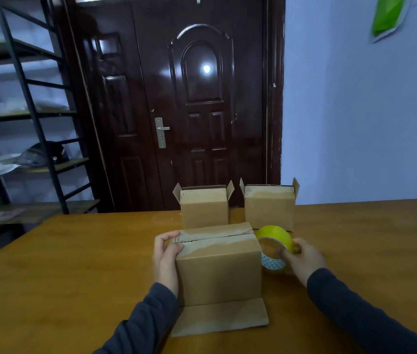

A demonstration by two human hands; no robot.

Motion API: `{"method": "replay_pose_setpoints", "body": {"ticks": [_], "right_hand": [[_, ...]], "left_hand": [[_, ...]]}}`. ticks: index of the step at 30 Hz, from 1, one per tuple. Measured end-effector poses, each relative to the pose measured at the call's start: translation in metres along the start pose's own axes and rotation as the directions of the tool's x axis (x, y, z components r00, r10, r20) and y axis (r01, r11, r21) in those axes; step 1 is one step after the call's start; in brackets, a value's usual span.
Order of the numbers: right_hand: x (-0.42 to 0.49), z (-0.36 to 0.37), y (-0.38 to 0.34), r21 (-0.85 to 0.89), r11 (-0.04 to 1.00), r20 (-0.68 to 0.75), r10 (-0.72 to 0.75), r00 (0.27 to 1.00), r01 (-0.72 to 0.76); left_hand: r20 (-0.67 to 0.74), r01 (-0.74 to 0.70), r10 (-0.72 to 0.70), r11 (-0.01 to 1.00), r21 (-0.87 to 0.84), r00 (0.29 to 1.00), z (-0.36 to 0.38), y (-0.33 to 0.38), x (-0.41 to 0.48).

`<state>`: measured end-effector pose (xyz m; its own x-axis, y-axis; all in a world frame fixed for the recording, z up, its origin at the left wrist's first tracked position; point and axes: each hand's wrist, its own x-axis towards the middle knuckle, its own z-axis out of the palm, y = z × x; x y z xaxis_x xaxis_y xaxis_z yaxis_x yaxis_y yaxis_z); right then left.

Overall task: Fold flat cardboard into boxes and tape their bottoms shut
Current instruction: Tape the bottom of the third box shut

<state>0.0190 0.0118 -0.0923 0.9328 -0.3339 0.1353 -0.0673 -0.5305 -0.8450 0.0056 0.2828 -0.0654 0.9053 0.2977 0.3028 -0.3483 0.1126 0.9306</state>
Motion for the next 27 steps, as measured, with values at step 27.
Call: {"method": "replay_pose_setpoints", "body": {"ticks": [27], "right_hand": [[0.021,0.018,-0.137,0.832,0.507,0.231,0.052,0.971,-0.225]], "left_hand": [[0.206,0.117,-0.12,0.993,0.026,0.971,0.074,-0.02,0.002]]}}
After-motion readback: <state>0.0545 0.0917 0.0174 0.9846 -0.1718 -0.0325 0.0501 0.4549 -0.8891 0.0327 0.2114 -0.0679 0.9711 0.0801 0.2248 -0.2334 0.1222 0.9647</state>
